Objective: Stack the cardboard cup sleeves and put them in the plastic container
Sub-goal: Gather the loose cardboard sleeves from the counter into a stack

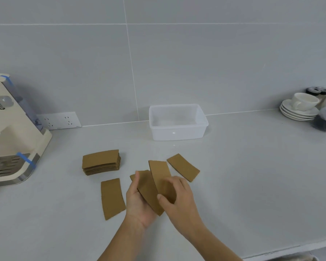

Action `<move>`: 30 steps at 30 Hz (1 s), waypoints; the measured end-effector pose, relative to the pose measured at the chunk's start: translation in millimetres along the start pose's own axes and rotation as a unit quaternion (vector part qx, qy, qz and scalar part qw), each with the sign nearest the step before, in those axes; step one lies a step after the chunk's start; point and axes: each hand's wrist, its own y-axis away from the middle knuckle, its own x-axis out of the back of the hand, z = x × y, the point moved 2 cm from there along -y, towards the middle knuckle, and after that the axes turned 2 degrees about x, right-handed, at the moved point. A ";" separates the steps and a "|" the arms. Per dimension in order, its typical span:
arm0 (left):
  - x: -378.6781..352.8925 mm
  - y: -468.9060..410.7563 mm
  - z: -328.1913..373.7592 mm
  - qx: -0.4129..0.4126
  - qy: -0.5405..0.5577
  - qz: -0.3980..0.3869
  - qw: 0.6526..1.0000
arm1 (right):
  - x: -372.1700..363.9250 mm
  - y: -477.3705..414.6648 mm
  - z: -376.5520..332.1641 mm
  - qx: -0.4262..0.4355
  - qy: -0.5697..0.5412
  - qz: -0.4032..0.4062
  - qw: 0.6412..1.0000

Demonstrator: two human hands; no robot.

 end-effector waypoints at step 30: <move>-31.9 -90.5 -5.4 -0.064 0.074 0.093 0.991 | 51.3 -107.7 65.3 0.031 0.009 -0.057 0.998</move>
